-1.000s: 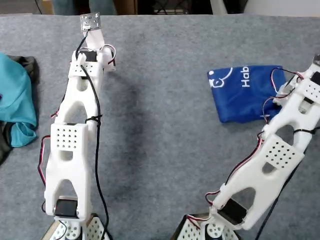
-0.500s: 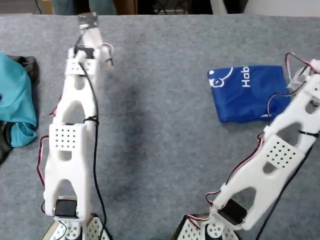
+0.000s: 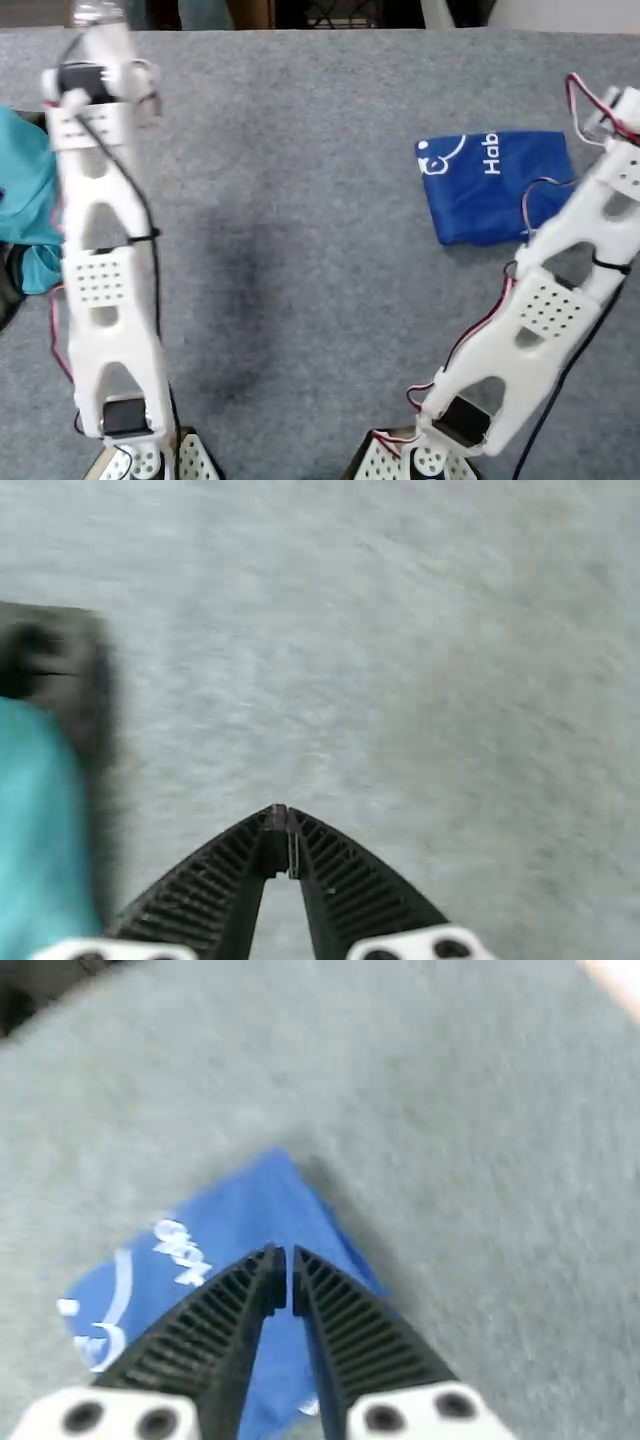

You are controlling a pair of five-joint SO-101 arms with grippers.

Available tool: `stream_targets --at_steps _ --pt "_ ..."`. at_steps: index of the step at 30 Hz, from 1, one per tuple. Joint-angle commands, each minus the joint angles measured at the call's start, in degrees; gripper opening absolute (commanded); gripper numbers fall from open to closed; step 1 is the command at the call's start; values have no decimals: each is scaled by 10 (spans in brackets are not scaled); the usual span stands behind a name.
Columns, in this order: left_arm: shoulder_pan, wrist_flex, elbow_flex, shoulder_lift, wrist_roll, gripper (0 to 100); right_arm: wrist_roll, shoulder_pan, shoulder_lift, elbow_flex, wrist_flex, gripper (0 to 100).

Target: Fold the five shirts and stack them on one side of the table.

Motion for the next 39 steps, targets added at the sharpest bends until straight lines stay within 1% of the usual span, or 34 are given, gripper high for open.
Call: stream_targets --at_steps 1,6,9,11,15,16,18,20,22,25,28,30,33,39 --pt "-84 9 7 -87 -20 29 -5 -41 -77 20 4 14" --pt "-226 8 133 -205 -33 30 -5 -95 -153 156 4 14" --pt "-321 6 202 -257 -60 30 -8 -136 -217 274 4 14" --pt "-385 4 229 -278 -80 33 -27 -166 -258 363 4 14" --pt "-488 -25 270 -255 -135 36 -51 -215 -313 538 2 15" --pt "-510 -46 286 -242 -143 52 -52 -226 -323 578 2 15" --pt "-544 -98 320 -204 -146 114 -52 -238 -337 646 -1 15" --pt "-563 -155 348 -160 -146 194 -50 -244 -350 697 -11 15" --pt "-570 -207 363 -113 -146 248 -50 -244 -361 735 -29 15" --pt "-571 -252 358 -52 -147 241 -52 -244 -378 767 -35 15" --pt "-573 -251 323 -19 -147 194 -52 -242 -400 792 -33 15" --pt "-575 -226 287 -19 -147 141 -50 -241 -423 814 -33 15" --pt "-575 -162 209 -25 -146 32 -49 -241 -465 852 -33 15" --pt "-575 0 19 -28 -148 29 -48 -241 -538 917 -39 15"
